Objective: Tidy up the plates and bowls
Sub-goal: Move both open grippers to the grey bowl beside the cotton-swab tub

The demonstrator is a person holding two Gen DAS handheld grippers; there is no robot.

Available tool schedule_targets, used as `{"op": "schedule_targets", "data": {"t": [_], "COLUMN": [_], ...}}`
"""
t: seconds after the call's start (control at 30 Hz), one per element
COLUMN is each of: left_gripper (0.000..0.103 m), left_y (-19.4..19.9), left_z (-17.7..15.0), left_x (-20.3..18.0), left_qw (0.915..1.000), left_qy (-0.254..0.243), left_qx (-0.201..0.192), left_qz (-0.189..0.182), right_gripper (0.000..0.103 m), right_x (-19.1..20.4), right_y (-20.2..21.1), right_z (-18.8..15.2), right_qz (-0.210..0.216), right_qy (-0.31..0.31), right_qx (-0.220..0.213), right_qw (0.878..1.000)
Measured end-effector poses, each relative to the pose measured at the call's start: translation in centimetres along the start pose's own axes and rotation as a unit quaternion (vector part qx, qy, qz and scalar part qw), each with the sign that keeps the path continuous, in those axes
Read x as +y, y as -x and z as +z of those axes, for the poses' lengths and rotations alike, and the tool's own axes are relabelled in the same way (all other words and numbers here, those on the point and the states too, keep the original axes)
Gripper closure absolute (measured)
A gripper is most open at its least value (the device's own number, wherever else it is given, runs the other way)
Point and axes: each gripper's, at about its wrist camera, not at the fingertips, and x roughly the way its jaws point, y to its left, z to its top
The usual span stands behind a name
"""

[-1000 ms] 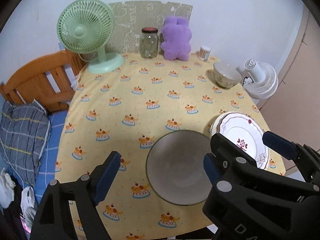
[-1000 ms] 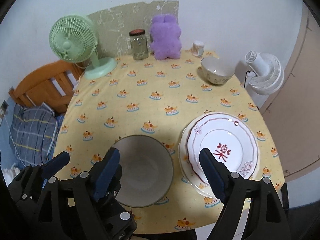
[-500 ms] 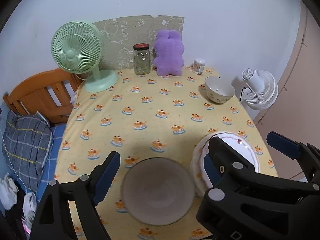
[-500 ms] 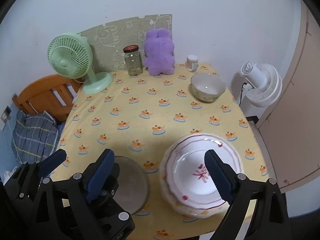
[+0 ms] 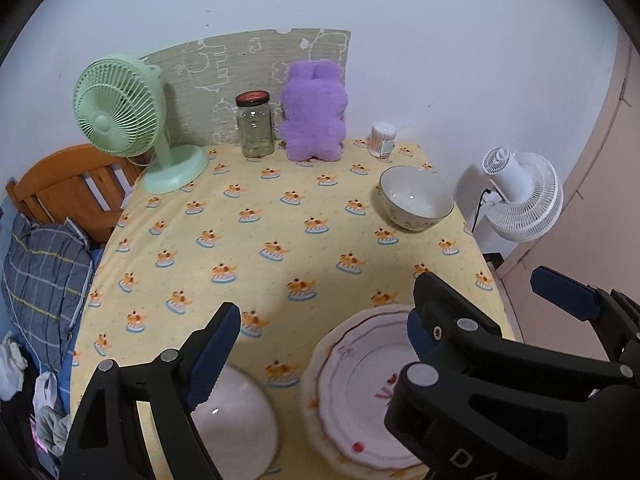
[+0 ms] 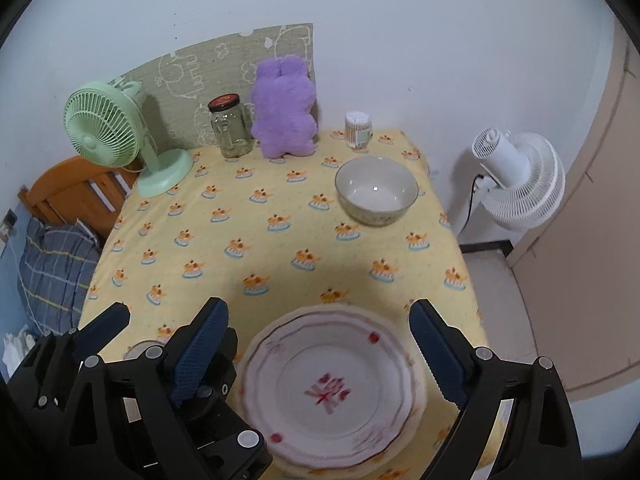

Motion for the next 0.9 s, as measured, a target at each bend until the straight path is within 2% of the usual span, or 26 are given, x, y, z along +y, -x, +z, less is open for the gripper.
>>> {"op": "schedule_targets", "data": {"t": [0.53, 0.77, 0.9], "left_gripper": [0.017, 0.017, 0.017], "left_y": [-6.4, -10.2, -12.4], "left_z": [5.6, 7.8, 9.3], "left_x": [-7.1, -9.0, -9.8], "left_qw": [0.9991, 0.9992, 0.999], "left_qy": [0.005, 0.015, 0.008], "left_qx": [0.002, 0.008, 0.012], "left_qz": [0.043, 0.037, 0.042], "right_gripper": [0.009, 0.006, 0.006], "right_x": [-7.4, -9.9, -11.1], "right_y": [-6.1, -9.8, -11.9], "right_z": [5.8, 8.4, 9.7], "right_qz": [0.035, 0.015, 0.022], "right_qy": [0.026, 0.03, 0.024], "right_qx": [0.004, 0.009, 0.013], "right_qw": [0.999, 0.999, 0.999]}}
